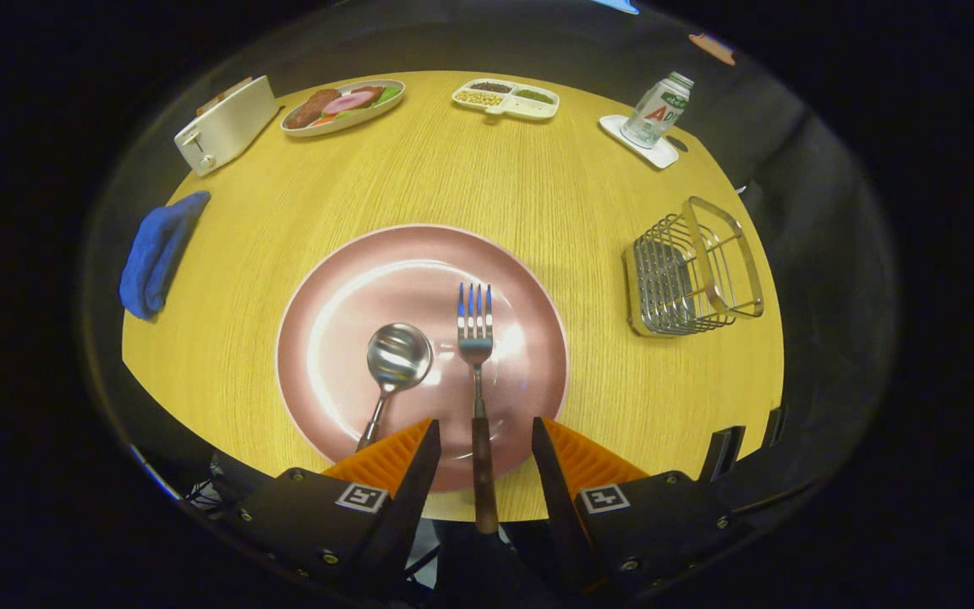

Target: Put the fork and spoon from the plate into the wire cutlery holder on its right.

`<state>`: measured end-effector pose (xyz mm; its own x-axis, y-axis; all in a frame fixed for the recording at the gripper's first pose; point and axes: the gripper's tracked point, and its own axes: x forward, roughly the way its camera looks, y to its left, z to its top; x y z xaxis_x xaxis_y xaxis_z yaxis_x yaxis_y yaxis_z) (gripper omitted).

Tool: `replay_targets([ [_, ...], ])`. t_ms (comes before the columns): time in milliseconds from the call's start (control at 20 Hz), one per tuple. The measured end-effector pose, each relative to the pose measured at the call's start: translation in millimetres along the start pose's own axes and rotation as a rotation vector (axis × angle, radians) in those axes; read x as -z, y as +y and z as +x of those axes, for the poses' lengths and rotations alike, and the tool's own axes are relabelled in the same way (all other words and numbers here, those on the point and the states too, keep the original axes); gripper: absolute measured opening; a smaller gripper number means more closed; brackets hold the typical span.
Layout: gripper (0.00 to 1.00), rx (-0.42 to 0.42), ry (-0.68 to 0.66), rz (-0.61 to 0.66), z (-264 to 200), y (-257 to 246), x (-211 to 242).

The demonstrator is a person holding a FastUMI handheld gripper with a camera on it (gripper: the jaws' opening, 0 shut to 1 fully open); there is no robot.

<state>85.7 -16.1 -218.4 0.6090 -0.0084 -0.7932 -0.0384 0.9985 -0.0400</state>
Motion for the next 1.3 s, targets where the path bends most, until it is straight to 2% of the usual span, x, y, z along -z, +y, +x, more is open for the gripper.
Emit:
replay_targets([
  [250, 0.65, -0.002, 0.044, -0.035, 16.1, 1.5, 4.6],
  [300, 0.5, -0.007, 0.052, -0.044, 17.9, 2.6, 7.6],
  [350, 0.45, -0.011, 0.062, -0.053, 19.0, 3.4, 7.3],
  [450, 0.13, -0.019, 0.071, -0.062, 22.1, 4.1, 8.7],
  [550, 0.1, -0.016, 0.087, -0.05, 23.3, 3.8, 8.3],
  [600, 0.05, -0.014, 0.093, -0.039, 20.6, 3.3, 8.7],
  [750, 0.05, -0.003, 0.068, -0.01, 10.4, 0.7, -1.3],
  [1050, 0.05, 0.036, 0.003, 0.041, -38.4, -7.3, -30.7],
  [1300, 0.05, 0.076, 0.011, 0.082, -68.1, -19.1, -41.2],
])
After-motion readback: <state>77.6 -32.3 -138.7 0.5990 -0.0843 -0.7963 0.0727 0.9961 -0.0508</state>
